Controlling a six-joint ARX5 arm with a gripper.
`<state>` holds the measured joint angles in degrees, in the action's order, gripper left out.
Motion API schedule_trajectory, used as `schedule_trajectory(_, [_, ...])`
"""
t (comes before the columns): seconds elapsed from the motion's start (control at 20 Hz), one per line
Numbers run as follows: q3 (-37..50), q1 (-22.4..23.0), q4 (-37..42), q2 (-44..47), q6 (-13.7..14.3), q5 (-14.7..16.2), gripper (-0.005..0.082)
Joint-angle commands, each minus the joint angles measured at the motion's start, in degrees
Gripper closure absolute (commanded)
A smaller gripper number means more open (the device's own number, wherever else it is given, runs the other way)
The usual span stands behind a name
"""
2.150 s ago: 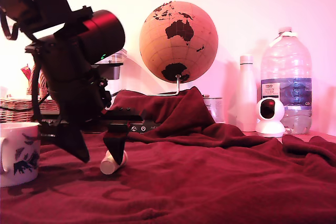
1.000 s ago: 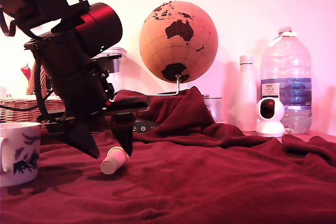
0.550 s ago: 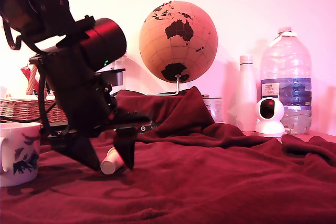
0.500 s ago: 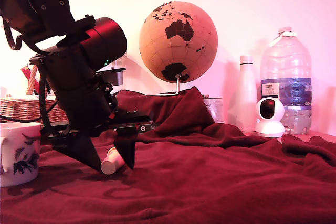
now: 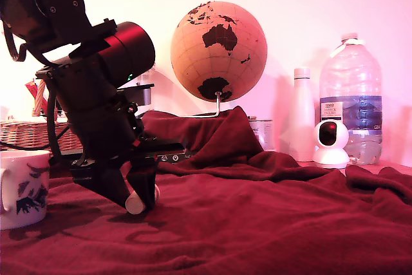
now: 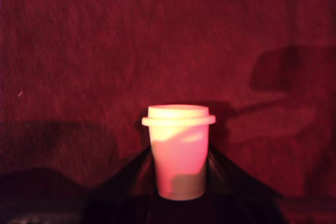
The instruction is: Pick up the coffee capsules on the table and drop them inside the coffee cup
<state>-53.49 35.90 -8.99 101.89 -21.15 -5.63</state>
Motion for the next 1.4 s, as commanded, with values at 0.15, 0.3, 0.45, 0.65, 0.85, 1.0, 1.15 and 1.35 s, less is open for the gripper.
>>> schedule_trajectory(0.15, [0.0,0.11,0.04,0.96,2.82,0.33,0.0607])
schedule_trajectory(0.3, [-0.02,0.11,-0.33,0.55,5.81,1.22,0.0607])
schedule_trajectory(0.45, [-0.02,0.11,-1.55,-0.63,10.36,2.23,0.0607])
schedule_trajectory(0.65, [-0.02,0.11,-3.1,-3.65,15.32,3.87,0.0607])
schedule_trajectory(0.85, [-0.02,0.22,-3.89,-8.48,17.2,6.88,0.0607])
schedule_trajectory(1.0, [-0.02,0.22,-5.92,-12.33,18.23,9.11,0.0607])
schedule_trajectory(1.15, [-0.02,0.22,-7.89,-16.2,18.86,9.75,0.0607])
schedule_trajectory(1.35, [0.0,0.22,-11.54,-20.9,20.15,11.37,0.0607])
